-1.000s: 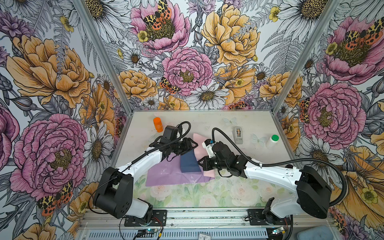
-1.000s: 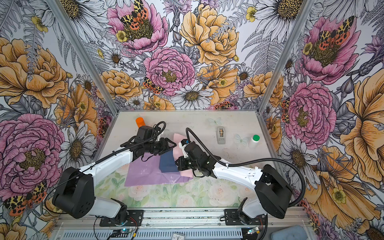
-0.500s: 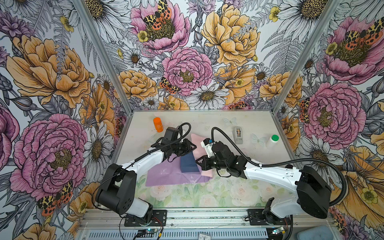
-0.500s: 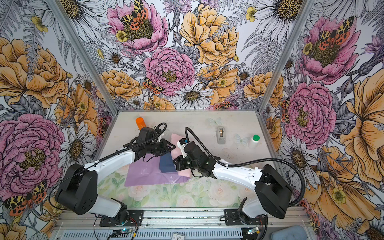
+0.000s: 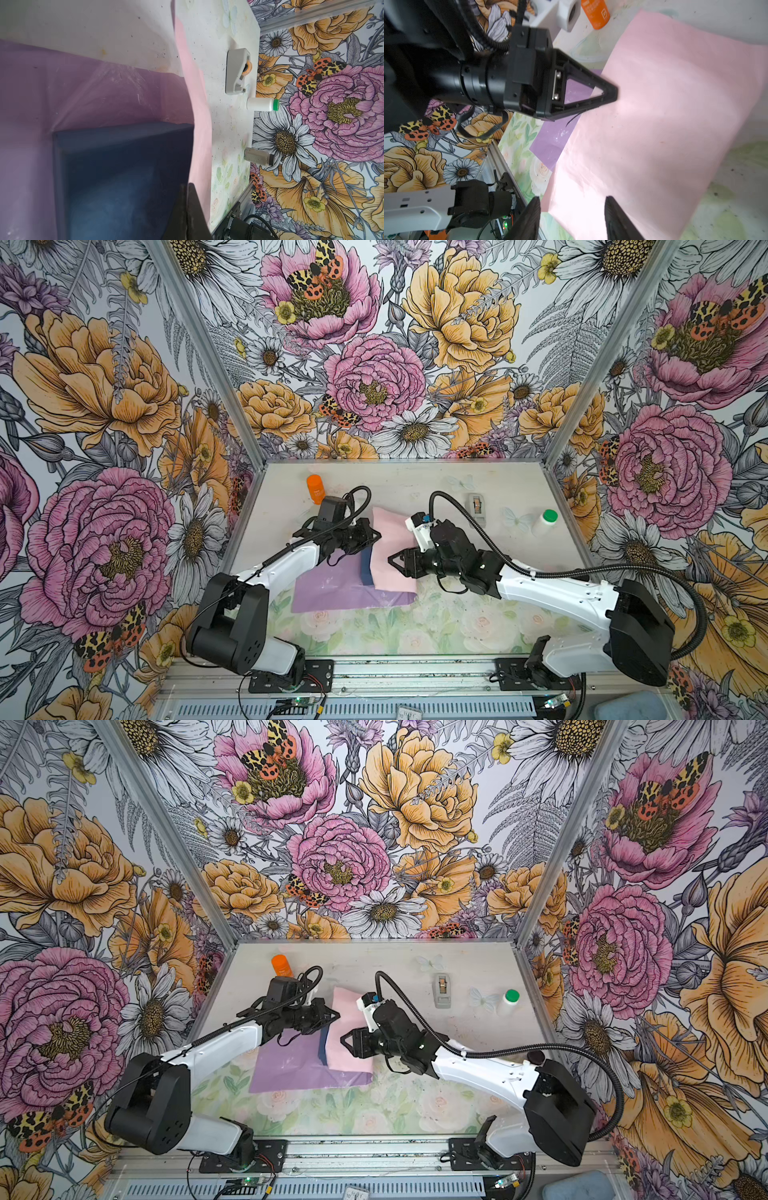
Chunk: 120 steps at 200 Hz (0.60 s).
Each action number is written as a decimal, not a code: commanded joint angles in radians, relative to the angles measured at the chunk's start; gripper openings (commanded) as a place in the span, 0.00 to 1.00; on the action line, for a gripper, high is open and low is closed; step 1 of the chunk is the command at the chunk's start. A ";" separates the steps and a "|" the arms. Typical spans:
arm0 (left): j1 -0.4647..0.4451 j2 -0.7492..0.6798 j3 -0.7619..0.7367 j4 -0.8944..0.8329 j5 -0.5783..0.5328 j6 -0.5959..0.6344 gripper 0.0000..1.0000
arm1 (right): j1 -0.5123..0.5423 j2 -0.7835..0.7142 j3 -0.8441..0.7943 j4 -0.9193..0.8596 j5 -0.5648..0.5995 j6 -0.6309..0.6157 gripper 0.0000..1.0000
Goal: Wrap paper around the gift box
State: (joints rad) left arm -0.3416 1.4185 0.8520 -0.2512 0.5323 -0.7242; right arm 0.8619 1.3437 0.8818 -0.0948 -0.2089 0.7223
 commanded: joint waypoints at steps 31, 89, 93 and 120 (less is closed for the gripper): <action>0.036 -0.066 -0.026 -0.118 -0.063 0.120 0.00 | -0.064 0.102 0.129 -0.294 0.205 0.012 0.54; 0.065 -0.088 -0.032 -0.182 -0.122 0.171 0.00 | -0.064 0.326 0.269 -0.295 0.126 -0.017 0.54; 0.068 -0.089 -0.032 -0.184 -0.125 0.173 0.00 | -0.063 0.332 0.273 -0.296 0.125 -0.018 0.54; 0.078 -0.086 -0.037 -0.202 -0.141 0.187 0.00 | -0.063 0.364 0.286 -0.296 0.121 -0.023 0.54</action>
State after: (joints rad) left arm -0.2783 1.3548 0.8349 -0.4225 0.4370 -0.5819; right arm 0.7948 1.6890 1.1225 -0.3862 -0.0761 0.7151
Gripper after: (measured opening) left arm 0.048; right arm 0.545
